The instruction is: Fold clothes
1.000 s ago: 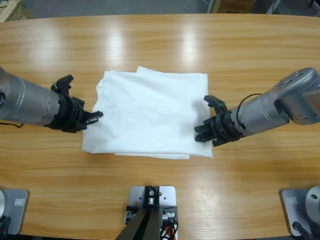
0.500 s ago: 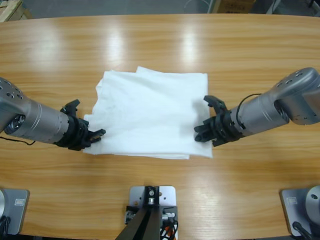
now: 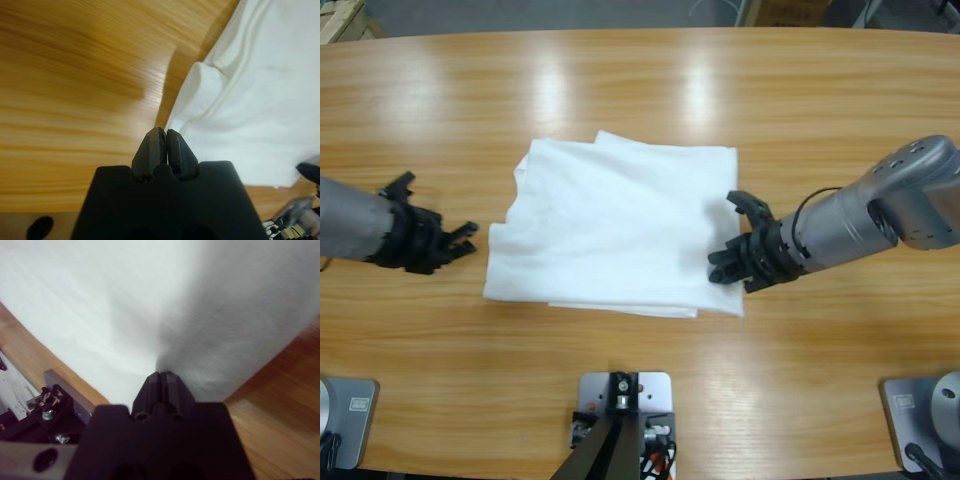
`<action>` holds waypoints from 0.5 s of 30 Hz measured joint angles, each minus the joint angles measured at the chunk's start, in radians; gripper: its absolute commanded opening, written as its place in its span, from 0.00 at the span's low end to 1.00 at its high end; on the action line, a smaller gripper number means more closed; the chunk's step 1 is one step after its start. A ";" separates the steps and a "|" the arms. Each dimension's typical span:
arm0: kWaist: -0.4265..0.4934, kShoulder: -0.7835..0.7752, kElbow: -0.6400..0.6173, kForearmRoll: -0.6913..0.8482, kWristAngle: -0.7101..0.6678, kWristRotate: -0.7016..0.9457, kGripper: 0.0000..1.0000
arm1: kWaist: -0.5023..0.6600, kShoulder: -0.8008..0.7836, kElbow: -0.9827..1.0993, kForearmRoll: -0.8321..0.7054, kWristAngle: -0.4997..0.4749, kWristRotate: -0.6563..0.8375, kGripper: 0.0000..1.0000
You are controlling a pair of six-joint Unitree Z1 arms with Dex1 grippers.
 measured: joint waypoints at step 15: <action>0.007 -0.205 -0.005 0.045 -0.020 0.291 1.00 | -0.037 -0.252 0.114 -0.033 -0.144 0.330 1.00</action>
